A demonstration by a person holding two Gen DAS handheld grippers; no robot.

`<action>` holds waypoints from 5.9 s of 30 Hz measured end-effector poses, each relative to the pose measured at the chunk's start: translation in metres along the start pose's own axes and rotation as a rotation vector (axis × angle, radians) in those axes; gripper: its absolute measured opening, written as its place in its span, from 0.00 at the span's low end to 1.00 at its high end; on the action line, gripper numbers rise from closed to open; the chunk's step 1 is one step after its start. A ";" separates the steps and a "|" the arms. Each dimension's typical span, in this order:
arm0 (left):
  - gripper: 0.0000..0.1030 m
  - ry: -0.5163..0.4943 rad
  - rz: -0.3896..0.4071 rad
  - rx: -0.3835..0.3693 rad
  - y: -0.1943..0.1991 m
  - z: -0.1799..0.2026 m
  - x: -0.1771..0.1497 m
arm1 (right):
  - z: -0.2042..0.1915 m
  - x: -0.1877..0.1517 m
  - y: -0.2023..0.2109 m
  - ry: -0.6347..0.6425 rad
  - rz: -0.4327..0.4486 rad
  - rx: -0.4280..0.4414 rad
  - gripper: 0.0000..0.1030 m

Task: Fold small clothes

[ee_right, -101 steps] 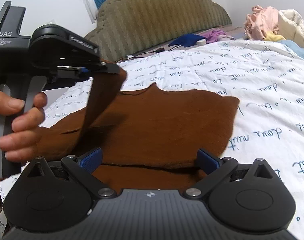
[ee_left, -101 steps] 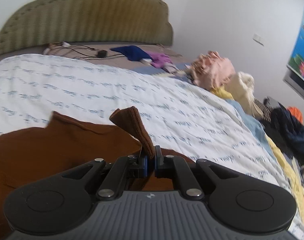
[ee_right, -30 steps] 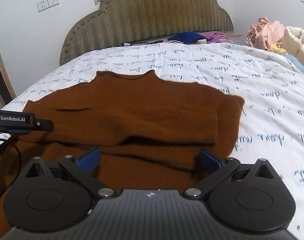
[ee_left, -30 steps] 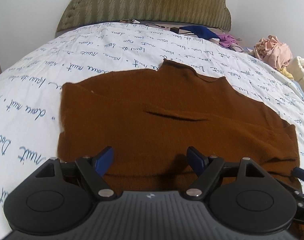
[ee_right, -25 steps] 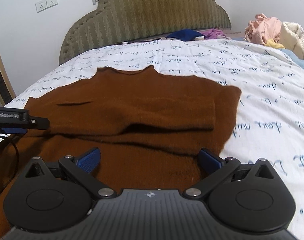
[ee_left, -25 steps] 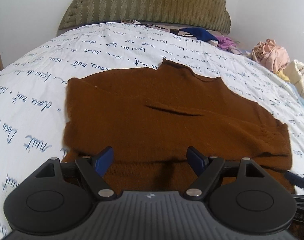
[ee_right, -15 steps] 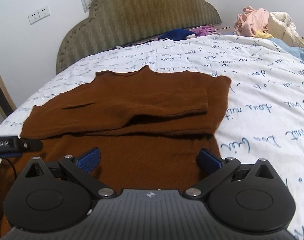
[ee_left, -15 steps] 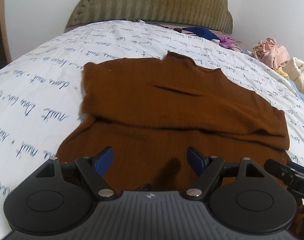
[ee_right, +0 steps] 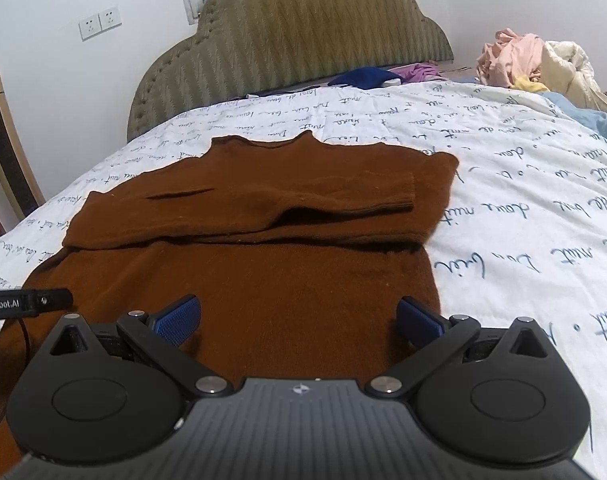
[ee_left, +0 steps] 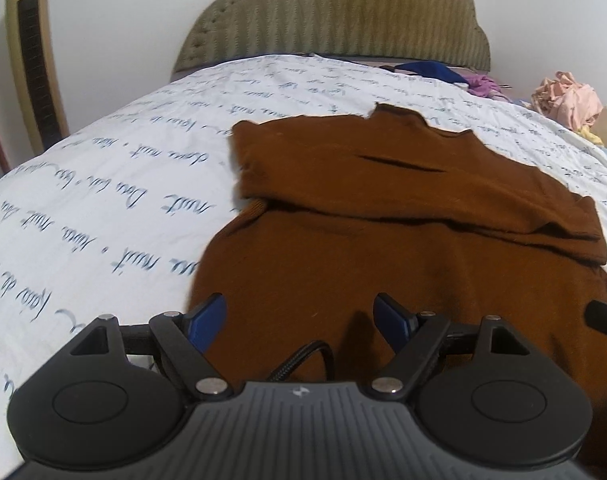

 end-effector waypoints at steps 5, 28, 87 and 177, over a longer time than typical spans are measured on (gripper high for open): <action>0.81 -0.014 -0.004 -0.007 0.007 0.000 -0.008 | -0.001 -0.007 0.012 0.042 0.032 -0.043 1.00; 0.82 -0.031 -0.026 0.021 0.028 -0.013 -0.020 | 0.008 -0.031 0.032 0.043 0.000 -0.070 1.00; 0.85 -0.023 -0.081 -0.006 0.079 -0.077 -0.056 | 0.047 -0.050 0.104 -0.035 -0.090 0.094 1.00; 0.81 0.065 -0.165 -0.897 0.043 -0.060 -0.072 | 0.023 -0.073 0.100 -0.032 -0.340 0.349 0.48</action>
Point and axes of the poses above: each gripper's, at about its wrist camera, not at the fingertips, and y roughly against the way its jaws point, z to its right, x to its top, the point moved 1 cm from there along -y, roughly the way its jaws point, and after that the axes turned 14 degrees about -y, right-handed, at the moved point
